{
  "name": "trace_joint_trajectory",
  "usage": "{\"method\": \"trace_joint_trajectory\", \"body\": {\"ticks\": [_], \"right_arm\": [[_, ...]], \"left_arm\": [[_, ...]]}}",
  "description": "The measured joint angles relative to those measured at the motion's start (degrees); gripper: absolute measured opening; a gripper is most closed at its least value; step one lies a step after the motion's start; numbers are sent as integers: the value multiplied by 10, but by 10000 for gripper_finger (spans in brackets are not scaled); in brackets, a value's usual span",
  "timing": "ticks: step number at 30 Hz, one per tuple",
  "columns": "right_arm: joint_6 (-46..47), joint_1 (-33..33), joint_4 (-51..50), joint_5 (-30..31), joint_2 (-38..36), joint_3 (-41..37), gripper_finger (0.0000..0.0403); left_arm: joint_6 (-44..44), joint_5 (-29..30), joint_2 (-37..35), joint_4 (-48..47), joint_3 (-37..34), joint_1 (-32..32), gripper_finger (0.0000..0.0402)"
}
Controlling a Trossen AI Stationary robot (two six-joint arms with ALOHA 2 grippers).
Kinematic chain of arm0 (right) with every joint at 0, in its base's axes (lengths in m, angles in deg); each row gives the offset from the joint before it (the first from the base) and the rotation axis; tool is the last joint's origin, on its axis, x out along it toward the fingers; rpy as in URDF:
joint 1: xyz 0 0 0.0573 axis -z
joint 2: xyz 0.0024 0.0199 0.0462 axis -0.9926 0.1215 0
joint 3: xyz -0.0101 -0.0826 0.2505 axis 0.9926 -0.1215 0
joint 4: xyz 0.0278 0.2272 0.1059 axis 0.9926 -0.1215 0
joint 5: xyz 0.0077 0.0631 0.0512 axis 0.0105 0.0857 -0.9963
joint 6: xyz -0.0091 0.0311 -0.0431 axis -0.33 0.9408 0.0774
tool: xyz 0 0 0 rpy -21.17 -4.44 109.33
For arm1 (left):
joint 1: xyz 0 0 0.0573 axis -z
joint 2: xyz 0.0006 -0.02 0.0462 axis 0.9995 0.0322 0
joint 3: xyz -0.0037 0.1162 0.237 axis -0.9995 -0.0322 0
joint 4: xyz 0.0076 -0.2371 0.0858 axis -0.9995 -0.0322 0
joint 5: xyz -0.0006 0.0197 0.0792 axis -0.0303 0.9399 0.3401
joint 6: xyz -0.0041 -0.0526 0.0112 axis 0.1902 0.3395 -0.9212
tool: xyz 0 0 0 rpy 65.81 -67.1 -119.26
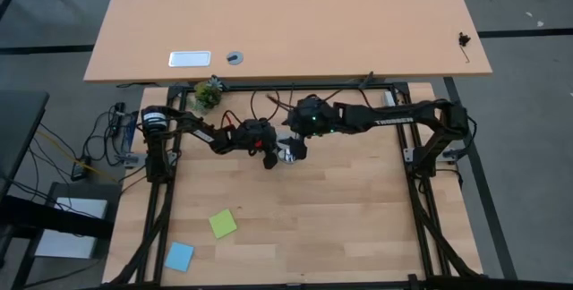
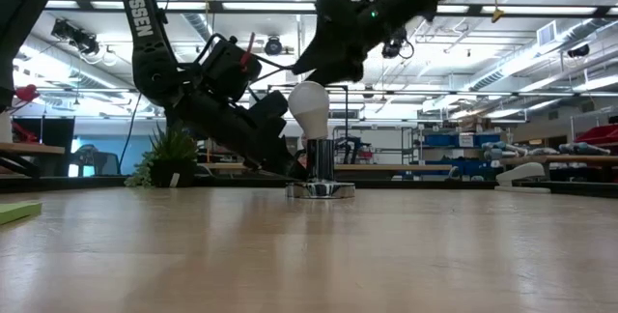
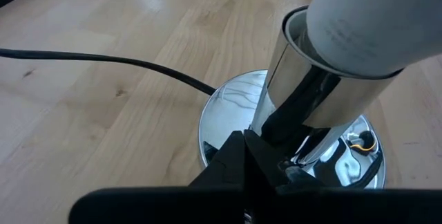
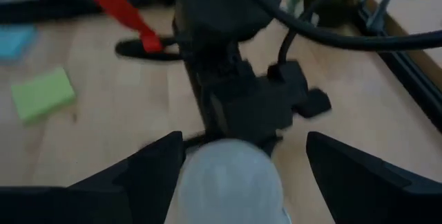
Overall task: Screw lightbulb
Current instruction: Insert the lightbulb into the lamp
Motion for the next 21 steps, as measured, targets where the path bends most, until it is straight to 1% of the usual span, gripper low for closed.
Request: {"method": "trace_joint_trajectory", "body": {"ticks": [4,10,14,21], "right_arm": [[-23,-19,-125,25,5,75,309],[-18,-31,-242,33,6,174,311],[-13,-35,-294,45,25,213,318],[-26,-47,-299,52,71,228,333]], "left_arm": [[0,0,0,0,0,0,0],[0,0,0,1,0,0,0],[0,0,1,1,0,0,0],[12,-1,1,8,0,0,0]]}}
